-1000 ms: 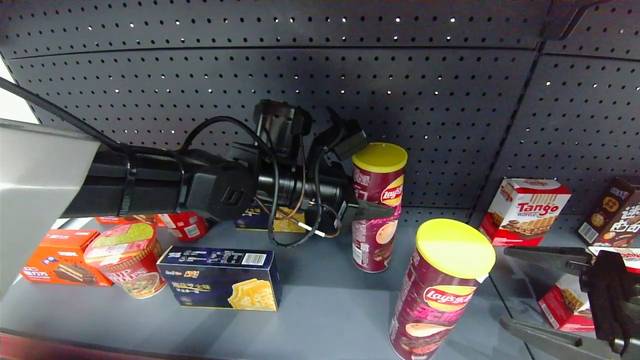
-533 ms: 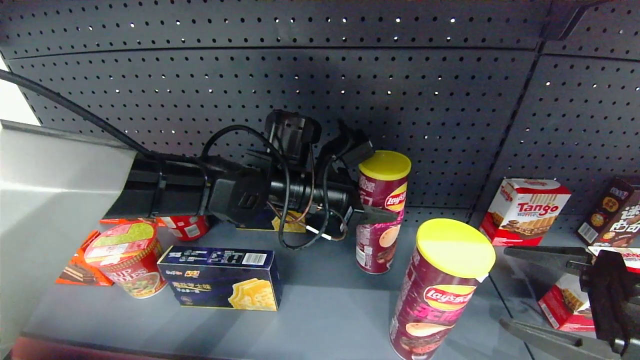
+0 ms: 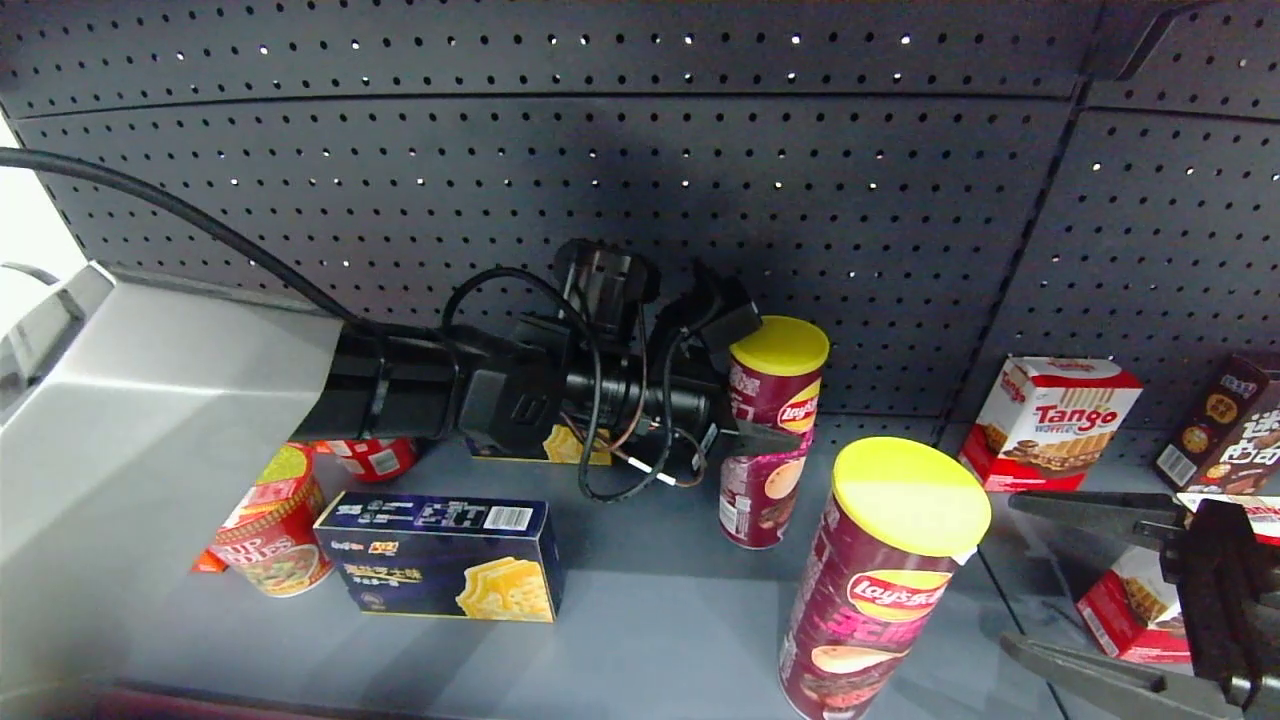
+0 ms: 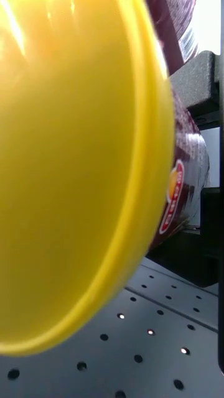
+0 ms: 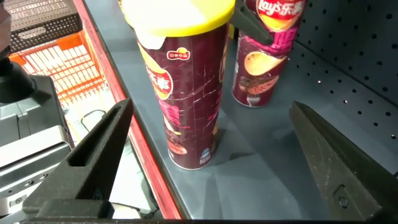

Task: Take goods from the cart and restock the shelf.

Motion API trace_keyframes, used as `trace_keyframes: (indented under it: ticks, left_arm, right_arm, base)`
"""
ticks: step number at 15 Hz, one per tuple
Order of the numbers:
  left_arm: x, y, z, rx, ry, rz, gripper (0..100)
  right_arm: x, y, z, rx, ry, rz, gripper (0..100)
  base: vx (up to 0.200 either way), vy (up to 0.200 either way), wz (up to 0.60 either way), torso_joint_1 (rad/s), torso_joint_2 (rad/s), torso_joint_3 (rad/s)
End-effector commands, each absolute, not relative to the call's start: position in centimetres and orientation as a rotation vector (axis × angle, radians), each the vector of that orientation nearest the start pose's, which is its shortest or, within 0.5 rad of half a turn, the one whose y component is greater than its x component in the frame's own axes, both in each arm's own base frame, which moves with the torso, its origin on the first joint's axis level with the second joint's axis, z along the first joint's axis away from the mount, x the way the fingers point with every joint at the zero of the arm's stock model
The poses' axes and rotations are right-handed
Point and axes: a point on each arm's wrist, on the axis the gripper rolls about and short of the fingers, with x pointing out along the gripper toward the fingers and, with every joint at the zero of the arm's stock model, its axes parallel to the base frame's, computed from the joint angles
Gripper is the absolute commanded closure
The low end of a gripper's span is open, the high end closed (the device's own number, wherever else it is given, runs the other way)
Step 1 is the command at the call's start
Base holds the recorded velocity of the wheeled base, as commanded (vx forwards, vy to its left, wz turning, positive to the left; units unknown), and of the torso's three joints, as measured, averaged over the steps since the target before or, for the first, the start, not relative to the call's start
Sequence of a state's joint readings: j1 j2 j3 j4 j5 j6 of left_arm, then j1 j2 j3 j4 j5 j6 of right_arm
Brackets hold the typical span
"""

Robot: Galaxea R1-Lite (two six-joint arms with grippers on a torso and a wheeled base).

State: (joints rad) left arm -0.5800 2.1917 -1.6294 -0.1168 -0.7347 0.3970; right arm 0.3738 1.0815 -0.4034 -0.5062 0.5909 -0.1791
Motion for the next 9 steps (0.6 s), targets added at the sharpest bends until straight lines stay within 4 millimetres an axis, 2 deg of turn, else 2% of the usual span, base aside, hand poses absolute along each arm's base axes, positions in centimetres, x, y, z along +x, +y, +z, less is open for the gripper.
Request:
trace_keyframes:
  ticks: [1, 4, 5, 9]
  left_arm:
    - [37.19, -26.07, 16.78, 0.295, 0.222, -1.363, 100]
    - [37.35, -26.18, 16.69, 0.301, 0.216, -1.363, 100]
    - [37.41, -26.13, 16.6, 0.31, 0.212, -1.364, 0]
    - [37.44, -26.14, 16.53, 0.315, 0.211, -1.362, 0]
  right_arm:
    - [12.52, 6.27, 19.63, -0.145, 0.094, 0.977, 0]
    - [12.54, 6.28, 19.61, -0.143, 0.096, 0.977, 0]
    - [12.52, 6.27, 19.63, -0.144, 0.095, 0.977, 0]
    - [12.5, 6.26, 19.54, -0.143, 0.098, 0.977, 0]
  base:
    - [0.0, 0.0, 0.0, 0.0, 0.0, 0.0]
    - [0.0, 0.0, 0.0, 0.0, 0.0, 0.0]
    - [0.0, 0.0, 0.0, 0.0, 0.0, 0.0]
    - [0.0, 0.0, 0.0, 0.0, 0.0, 0.0]
